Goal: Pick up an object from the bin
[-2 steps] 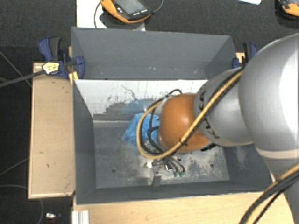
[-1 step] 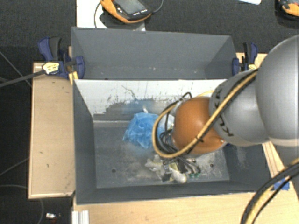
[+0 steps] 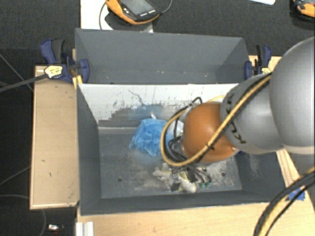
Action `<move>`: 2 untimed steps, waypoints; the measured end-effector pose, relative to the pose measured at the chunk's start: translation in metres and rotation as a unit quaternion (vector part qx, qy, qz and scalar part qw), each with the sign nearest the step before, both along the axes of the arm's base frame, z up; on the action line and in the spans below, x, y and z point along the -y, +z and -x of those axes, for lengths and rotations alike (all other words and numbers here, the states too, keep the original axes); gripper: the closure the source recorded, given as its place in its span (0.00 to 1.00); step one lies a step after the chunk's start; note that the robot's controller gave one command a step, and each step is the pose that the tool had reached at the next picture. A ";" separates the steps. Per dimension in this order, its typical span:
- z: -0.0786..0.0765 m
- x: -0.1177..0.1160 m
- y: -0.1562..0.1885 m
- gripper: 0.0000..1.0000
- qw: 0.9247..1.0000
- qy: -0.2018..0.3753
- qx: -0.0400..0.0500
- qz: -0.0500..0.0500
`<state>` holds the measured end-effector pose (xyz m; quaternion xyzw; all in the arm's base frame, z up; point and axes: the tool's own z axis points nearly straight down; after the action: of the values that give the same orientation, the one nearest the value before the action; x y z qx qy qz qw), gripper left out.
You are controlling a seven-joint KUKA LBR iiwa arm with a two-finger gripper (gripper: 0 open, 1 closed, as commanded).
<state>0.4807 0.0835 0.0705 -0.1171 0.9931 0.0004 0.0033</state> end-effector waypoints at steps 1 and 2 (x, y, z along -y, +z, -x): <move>0.000 0.000 0.006 1.00 1.000 0.000 0.001 0.000; 0.002 0.000 0.025 1.00 1.000 -0.001 -0.003 0.000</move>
Offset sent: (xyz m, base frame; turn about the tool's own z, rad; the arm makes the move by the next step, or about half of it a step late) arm -0.0002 -0.0002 0.0673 0.0004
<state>0.4787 0.0831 0.0950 -0.1163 0.9932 0.0005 0.0004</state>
